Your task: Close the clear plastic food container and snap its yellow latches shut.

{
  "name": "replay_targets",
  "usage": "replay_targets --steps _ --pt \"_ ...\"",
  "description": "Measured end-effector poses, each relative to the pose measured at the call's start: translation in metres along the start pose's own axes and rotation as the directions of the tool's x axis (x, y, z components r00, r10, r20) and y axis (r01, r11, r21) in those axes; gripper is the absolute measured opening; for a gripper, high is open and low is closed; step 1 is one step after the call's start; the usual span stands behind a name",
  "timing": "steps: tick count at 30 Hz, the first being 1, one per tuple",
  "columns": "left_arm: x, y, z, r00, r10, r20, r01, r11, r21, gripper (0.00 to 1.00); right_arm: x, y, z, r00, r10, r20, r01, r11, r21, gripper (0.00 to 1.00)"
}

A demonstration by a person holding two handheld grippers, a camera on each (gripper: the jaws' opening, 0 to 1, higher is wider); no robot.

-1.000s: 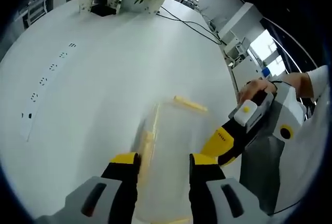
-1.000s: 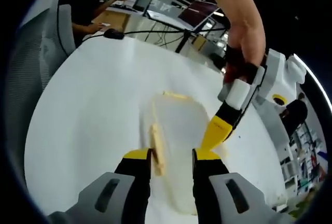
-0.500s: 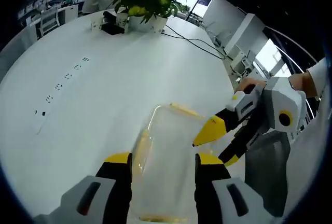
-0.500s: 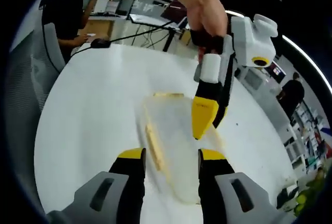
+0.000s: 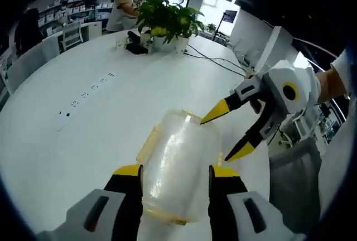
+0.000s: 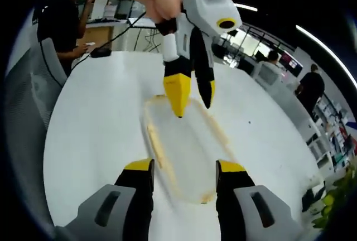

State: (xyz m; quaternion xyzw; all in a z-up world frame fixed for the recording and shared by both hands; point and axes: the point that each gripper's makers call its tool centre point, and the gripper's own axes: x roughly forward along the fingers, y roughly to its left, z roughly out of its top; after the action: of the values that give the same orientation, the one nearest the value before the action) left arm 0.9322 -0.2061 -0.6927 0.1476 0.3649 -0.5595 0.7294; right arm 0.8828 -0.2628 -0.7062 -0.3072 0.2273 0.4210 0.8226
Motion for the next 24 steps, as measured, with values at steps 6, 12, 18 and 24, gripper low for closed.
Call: replay_targets --steps 6,12,18,24 --pt "-0.009 -0.002 -0.010 0.996 0.065 0.053 -0.063 0.998 -0.031 0.41 -0.002 -0.005 -0.007 1.000 -0.013 -0.011 0.013 0.999 0.033 0.41" --pt "-0.015 -0.002 -0.007 0.985 0.124 0.118 -0.117 0.991 -0.058 0.43 -0.003 -0.010 -0.011 0.999 -0.029 -0.016 0.030 0.998 0.058 0.43" --pt "-0.019 -0.002 -0.012 0.969 0.186 0.164 -0.182 0.983 -0.035 0.43 -0.004 -0.014 -0.016 0.999 -0.040 -0.012 0.041 0.995 0.091 0.46" --pt "-0.030 0.002 -0.018 0.935 0.262 0.239 -0.248 0.965 -0.089 0.47 -0.004 -0.016 -0.023 0.999 -0.048 -0.012 0.049 0.986 0.162 0.50"
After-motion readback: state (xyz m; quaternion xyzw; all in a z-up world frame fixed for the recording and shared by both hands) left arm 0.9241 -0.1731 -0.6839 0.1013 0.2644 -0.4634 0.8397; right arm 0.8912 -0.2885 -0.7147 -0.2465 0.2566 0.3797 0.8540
